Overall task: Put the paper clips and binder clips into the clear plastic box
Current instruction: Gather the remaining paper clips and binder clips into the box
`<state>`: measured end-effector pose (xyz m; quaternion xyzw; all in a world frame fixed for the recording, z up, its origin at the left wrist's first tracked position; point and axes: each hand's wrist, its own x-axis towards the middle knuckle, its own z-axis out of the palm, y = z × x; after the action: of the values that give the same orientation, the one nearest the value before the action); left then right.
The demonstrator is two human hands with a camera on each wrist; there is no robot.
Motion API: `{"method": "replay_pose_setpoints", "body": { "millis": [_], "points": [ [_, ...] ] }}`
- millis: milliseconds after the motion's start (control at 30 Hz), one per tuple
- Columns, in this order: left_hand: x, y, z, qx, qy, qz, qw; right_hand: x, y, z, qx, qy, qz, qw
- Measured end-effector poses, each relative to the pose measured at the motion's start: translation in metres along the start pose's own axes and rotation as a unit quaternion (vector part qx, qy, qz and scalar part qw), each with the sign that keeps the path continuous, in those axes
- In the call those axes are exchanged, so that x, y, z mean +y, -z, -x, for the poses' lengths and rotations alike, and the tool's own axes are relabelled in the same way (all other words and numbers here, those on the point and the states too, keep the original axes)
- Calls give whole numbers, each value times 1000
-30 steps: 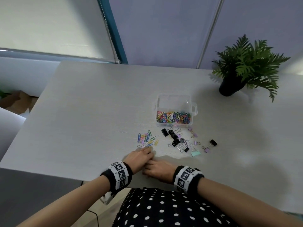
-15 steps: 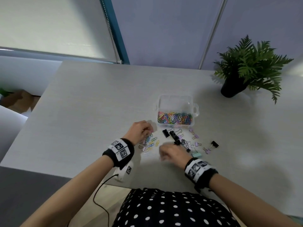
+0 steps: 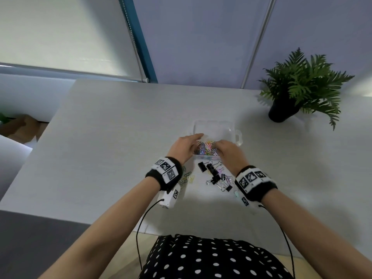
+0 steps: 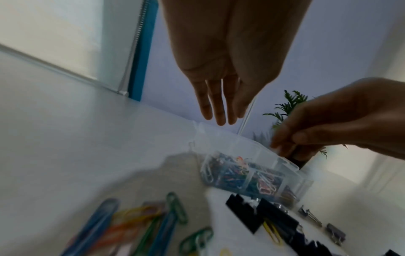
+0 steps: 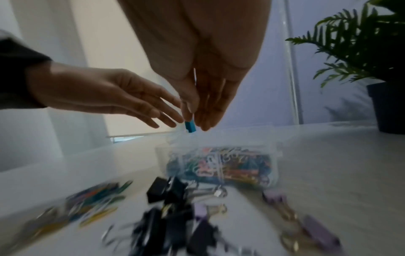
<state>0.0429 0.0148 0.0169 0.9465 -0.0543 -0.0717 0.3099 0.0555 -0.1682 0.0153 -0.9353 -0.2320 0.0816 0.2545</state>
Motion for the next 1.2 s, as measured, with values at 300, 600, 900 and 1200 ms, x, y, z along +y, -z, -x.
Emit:
{"method": "replay_pose_setpoints", "body": {
  "millis": [300, 600, 900, 1200],
  "points": [
    [-61, -16, 76, 105, 77, 12, 991, 9, -46, 44, -87, -21, 110, 990],
    [-61, -17, 91, 41, 71, -35, 996, 28, -37, 46, -52, -53, 120, 990],
    [-25, -28, 68, -91, 40, -119, 988, 7, -60, 24, -52, 36, 114, 992],
    [-24, -40, 60, -109, 58, -144, 982, 18, -69, 26, -59, 7, 76, 995]
  ]
}}
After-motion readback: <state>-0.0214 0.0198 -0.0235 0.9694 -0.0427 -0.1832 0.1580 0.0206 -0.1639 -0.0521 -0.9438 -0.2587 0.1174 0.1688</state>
